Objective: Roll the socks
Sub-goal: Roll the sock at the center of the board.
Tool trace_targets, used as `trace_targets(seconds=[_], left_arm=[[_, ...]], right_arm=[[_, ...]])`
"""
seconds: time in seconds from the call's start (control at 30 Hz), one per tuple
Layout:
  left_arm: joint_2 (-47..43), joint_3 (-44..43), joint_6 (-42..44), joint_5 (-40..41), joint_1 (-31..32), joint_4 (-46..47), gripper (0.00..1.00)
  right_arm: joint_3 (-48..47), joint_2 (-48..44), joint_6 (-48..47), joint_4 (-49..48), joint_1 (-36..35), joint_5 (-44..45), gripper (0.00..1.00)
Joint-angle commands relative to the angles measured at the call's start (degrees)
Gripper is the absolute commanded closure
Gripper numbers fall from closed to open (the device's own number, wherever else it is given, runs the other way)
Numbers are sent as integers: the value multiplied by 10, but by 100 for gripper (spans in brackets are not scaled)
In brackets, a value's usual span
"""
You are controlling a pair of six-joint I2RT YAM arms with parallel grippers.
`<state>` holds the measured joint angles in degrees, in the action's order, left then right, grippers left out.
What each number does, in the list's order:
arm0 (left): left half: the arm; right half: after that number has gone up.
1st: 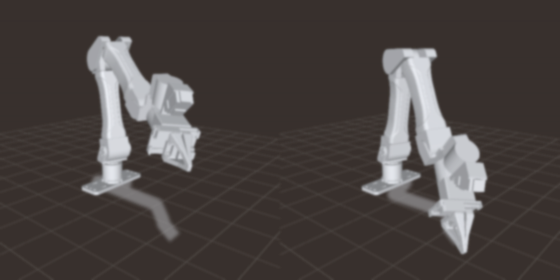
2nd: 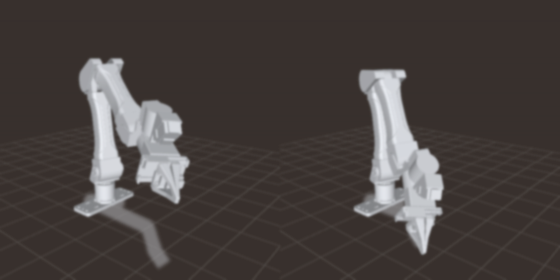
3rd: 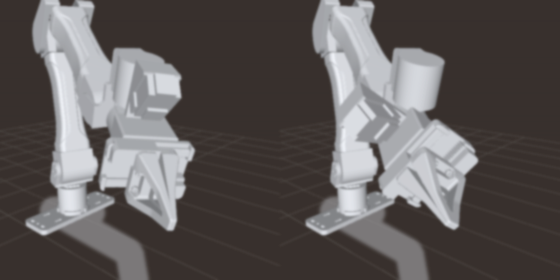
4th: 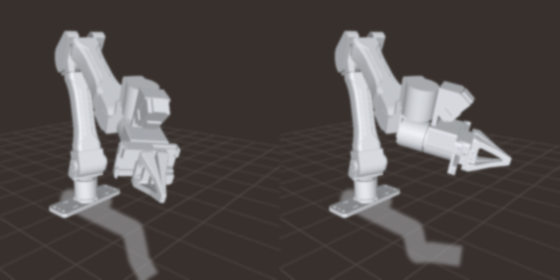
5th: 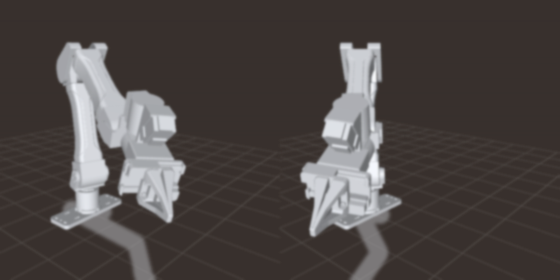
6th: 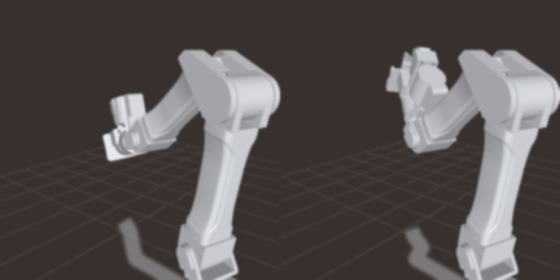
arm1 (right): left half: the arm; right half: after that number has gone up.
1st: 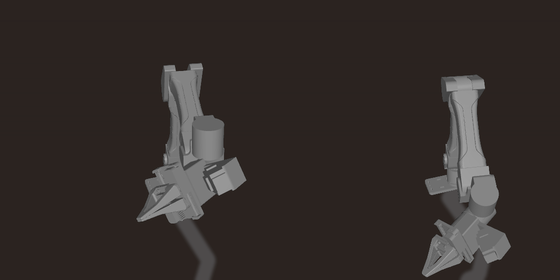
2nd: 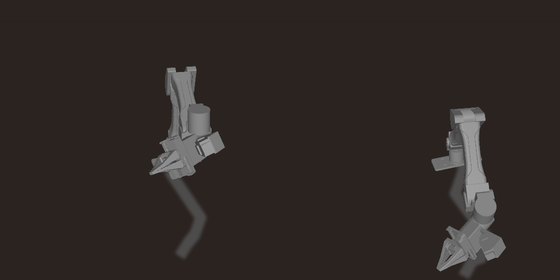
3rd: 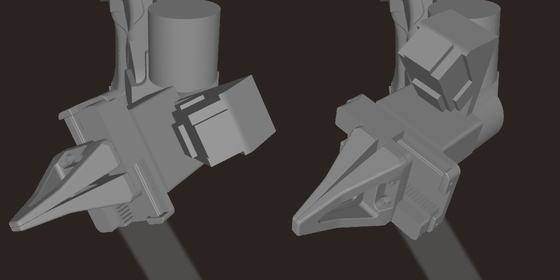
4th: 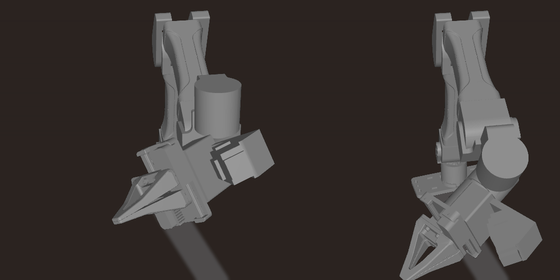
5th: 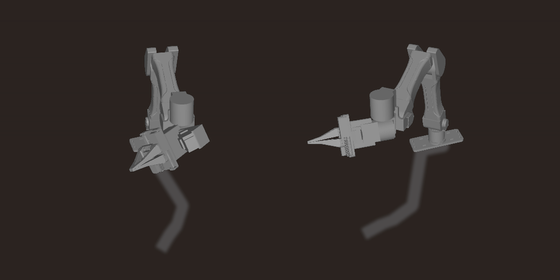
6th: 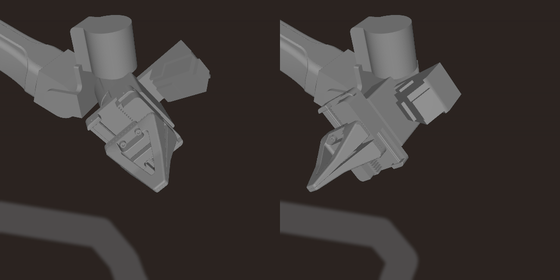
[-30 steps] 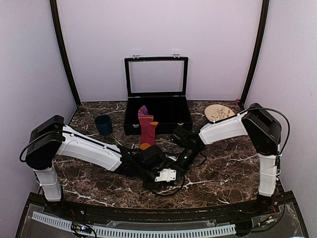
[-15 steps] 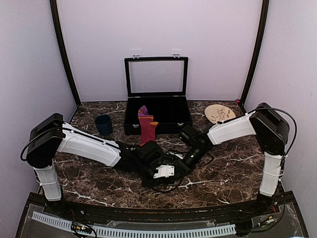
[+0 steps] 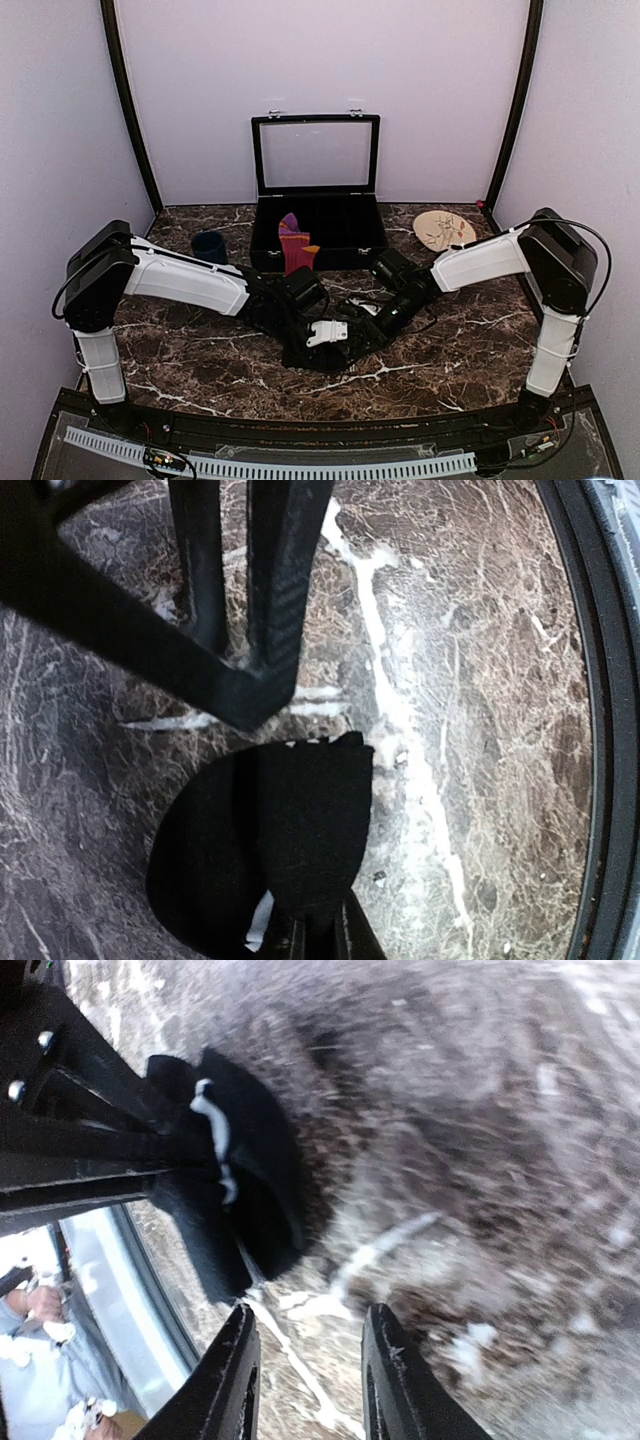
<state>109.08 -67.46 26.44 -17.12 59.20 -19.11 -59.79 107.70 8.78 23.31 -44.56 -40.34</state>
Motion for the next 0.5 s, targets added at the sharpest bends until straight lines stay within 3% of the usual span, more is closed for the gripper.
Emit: trace_targets(seconds=[0.0, 0.47], left_arm=[[14, -27, -12, -71, -18, -64, 100], [55, -79, -26, -164, -50, -120, 100]], right_arm=[[21, -35, 22, -38, 5, 61, 66], [101, -133, 77, -116, 12, 232, 66]])
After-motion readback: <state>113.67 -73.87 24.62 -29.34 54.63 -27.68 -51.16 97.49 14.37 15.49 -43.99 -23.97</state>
